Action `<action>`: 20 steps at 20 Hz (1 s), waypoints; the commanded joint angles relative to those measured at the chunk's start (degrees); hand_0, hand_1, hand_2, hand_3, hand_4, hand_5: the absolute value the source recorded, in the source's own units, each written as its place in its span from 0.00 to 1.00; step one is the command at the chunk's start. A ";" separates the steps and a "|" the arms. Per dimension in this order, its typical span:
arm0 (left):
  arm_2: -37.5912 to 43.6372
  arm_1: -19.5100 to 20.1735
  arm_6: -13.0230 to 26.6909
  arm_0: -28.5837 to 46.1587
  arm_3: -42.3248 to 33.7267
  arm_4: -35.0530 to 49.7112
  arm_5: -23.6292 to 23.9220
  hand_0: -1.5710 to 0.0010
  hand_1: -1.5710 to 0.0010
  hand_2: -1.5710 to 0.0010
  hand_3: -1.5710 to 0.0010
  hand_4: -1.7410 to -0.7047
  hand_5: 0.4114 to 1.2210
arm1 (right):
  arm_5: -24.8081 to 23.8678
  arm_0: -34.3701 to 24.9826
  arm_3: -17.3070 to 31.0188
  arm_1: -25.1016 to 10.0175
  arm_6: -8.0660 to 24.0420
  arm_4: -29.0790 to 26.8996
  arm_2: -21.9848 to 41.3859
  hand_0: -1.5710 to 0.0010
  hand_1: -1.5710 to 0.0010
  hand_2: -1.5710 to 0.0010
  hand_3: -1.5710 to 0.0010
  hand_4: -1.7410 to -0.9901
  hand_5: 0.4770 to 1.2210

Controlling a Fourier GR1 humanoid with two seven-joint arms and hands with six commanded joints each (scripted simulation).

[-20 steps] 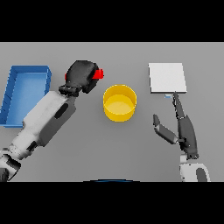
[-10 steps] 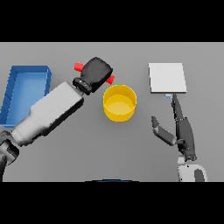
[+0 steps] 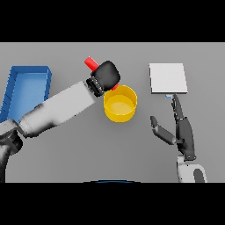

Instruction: Pick up the red beaker and tilt it to pour out 1 green nut into yellow bowl. Pick up the yellow bowl and place it on the metallic measuring scale.

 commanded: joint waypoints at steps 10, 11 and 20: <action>-10.12 -1.56 -5.55 -8.26 5.27 -5.16 -1.46 0.00 0.00 0.00 0.00 0.01 1.00 | -2.16 -1.16 0.63 -0.02 1.28 2.66 0.10 1.00 1.00 1.00 1.00 0.70 0.15; -11.37 -1.65 -5.68 -8.43 5.32 -5.77 -1.46 0.00 0.00 0.00 0.00 0.01 1.00 | -1.93 -0.99 0.78 -0.20 0.62 2.37 -0.04 1.00 1.00 1.00 1.00 0.70 0.15; -13.73 0.30 -11.21 -17.34 7.79 -5.08 0.50 0.00 0.00 0.00 0.00 0.01 1.00 | -2.36 -0.81 0.79 -0.10 -0.36 3.42 0.49 1.00 1.00 1.00 1.00 0.71 0.15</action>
